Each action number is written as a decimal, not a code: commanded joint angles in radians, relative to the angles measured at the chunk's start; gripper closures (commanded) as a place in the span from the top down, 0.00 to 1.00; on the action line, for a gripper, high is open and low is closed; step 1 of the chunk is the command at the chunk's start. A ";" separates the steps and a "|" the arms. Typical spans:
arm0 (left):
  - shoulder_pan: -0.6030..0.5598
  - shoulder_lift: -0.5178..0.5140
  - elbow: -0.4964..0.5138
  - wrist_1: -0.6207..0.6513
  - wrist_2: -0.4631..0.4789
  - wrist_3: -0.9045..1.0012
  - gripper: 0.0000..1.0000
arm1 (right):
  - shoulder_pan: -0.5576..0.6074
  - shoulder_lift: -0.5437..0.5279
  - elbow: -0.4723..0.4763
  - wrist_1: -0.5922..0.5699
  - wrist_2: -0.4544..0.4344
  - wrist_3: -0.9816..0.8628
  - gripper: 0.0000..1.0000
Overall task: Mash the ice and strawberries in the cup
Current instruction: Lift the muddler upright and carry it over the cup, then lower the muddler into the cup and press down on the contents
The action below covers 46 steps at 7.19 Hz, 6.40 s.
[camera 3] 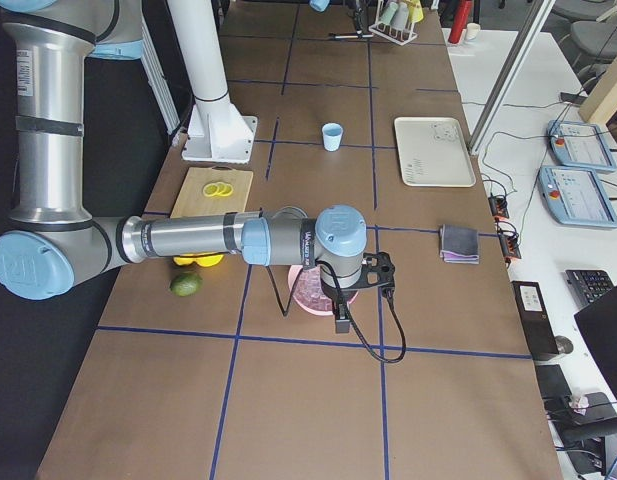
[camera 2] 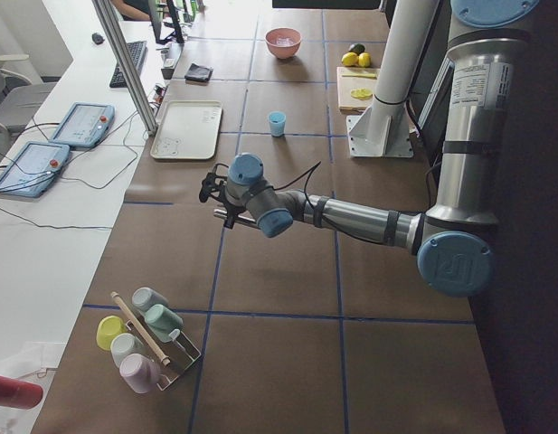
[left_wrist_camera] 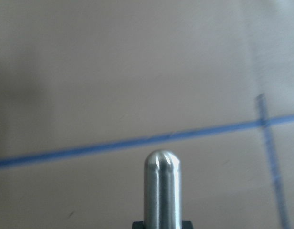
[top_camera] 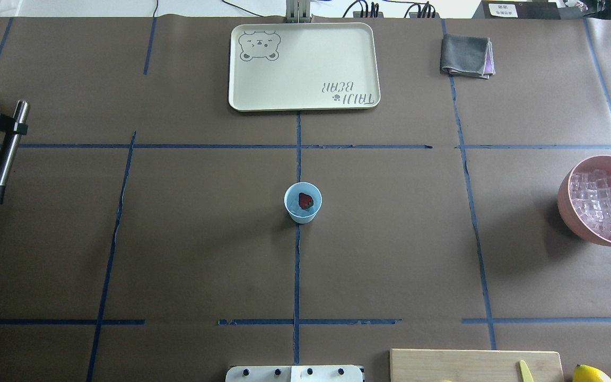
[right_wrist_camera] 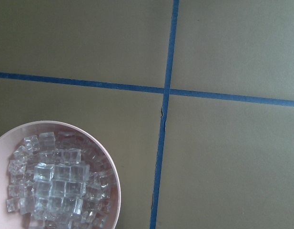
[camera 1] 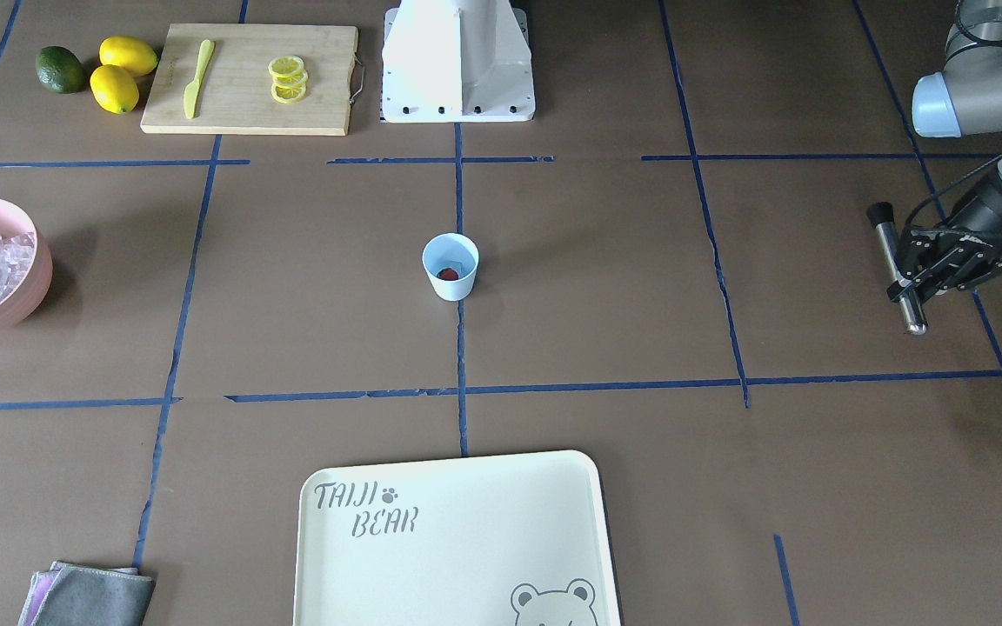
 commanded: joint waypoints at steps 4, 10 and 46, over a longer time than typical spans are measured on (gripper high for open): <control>0.404 -0.188 -0.270 -0.011 0.776 -0.206 0.00 | 0.015 -0.026 -0.011 -0.002 -0.009 -0.011 0.99; 0.685 -0.334 -0.163 -0.389 1.173 -0.133 0.00 | 0.015 -0.020 -0.014 0.001 -0.009 -0.011 0.99; 0.938 -0.597 0.353 -0.917 1.471 0.188 0.00 | 0.015 -0.026 -0.025 -0.004 -0.009 -0.010 0.99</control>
